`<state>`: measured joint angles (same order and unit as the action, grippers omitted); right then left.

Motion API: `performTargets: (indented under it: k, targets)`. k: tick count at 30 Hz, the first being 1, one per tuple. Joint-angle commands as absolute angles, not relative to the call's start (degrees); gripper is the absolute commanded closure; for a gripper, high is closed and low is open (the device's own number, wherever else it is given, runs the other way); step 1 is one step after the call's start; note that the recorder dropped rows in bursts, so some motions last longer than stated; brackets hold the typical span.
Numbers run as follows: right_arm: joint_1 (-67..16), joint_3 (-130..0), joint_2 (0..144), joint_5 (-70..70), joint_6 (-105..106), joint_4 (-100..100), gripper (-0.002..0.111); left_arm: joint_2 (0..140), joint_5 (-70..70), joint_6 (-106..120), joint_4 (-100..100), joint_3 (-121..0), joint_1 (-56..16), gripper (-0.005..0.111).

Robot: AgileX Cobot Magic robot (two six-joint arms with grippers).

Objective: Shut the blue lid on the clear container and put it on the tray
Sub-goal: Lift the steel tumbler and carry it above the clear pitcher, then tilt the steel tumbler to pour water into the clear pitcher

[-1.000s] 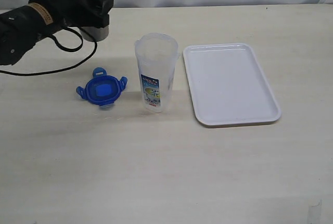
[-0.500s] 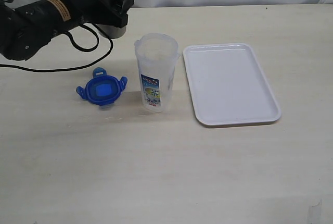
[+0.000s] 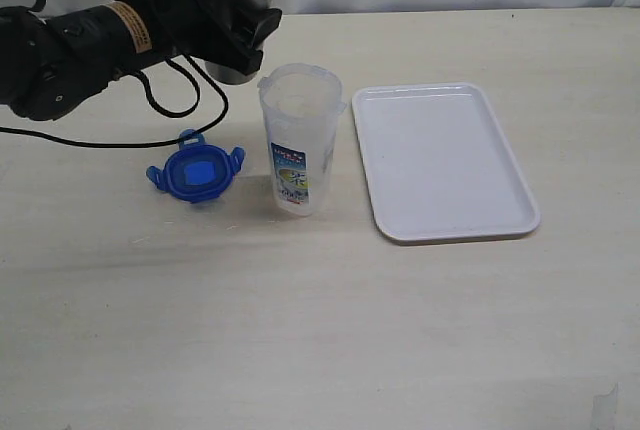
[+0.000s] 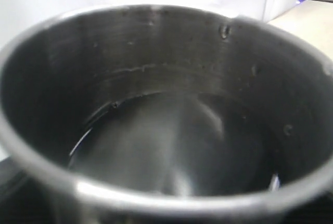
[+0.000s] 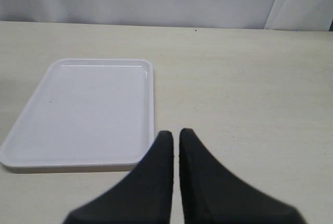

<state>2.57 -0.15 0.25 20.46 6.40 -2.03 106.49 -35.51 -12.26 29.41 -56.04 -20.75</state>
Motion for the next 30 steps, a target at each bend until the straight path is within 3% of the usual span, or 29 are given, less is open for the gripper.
performTargets:
  k: [1, 30]
  targets:
    - [2.59, 0.00, 0.00, 19.57, 6.39, -2.13, 0.104, 105.30, -39.70, -11.22, 29.26, -56.95, -21.05, 0.107]
    - [2.59, 0.00, 0.00, 19.57, 6.39, -2.13, 0.104, 105.30, -40.20, -0.33, 36.84, -56.95, -21.05, 0.107]
